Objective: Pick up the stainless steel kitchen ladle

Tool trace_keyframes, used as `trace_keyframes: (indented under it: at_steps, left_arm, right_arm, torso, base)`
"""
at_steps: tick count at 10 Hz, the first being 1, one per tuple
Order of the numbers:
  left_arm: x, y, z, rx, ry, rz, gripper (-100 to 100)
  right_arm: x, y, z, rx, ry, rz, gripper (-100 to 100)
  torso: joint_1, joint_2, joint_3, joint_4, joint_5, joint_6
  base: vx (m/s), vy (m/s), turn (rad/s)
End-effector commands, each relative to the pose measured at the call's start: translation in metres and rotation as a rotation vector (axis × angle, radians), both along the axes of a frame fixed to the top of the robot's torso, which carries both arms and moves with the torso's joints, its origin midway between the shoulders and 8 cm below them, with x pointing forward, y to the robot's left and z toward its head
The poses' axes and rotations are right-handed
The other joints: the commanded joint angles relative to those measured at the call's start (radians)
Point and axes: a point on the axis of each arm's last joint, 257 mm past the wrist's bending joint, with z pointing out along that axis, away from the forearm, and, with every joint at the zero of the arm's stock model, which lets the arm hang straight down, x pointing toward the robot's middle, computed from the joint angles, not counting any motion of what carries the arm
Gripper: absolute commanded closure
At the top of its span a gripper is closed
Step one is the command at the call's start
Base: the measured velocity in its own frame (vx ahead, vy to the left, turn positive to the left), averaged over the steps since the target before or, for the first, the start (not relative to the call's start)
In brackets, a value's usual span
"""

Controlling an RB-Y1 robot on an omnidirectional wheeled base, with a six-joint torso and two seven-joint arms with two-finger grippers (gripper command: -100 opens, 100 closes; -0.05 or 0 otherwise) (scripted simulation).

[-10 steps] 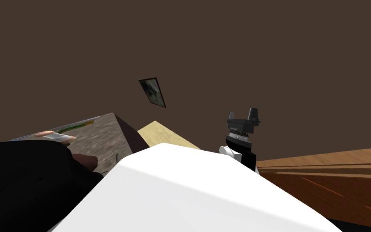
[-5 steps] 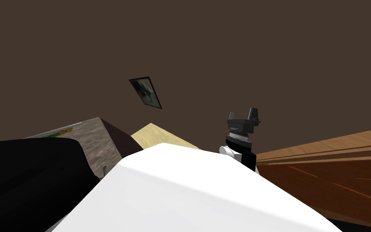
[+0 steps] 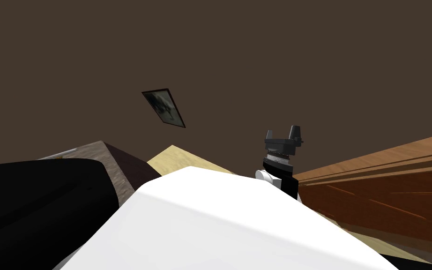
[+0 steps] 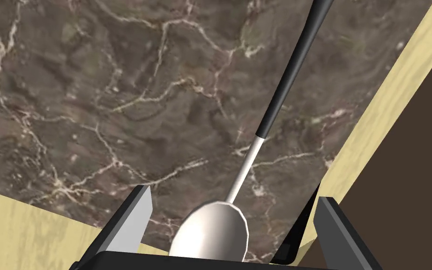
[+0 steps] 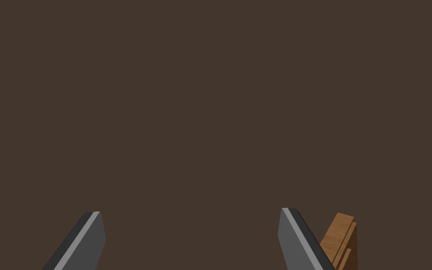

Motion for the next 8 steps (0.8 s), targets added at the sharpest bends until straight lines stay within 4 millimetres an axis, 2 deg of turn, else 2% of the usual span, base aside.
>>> trace_keyframes:
  at_steps: [1,3,8]
  left_arm:
    - [-0.002,-0.001,-0.002,-0.009,0.024,-0.039,-100]
    - [-0.008,-0.003,-0.006,-0.036,0.087,-0.143,-100]
    - [0.004,-0.022,-0.022,-0.116,0.142,-0.307,-100]
  right_arm:
    - [0.000,0.000,0.000,0.000,0.000,0.000,0]
    - [0.000,0.000,0.000,0.000,0.000,0.000,0]
    - [0.000,0.000,0.000,0.000,0.000,0.000,0]
  torso:
    - [0.000,0.000,0.000,0.000,0.000,0.000]
    - [0.000,0.000,0.000,0.000,0.000,0.000]
    - [0.001,0.003,0.002,0.001,0.000,-0.001]
  base:
    - [0.010,0.035,-0.072]
    - [0.006,0.044,-0.100]
    - [-0.025,0.046,-0.027]
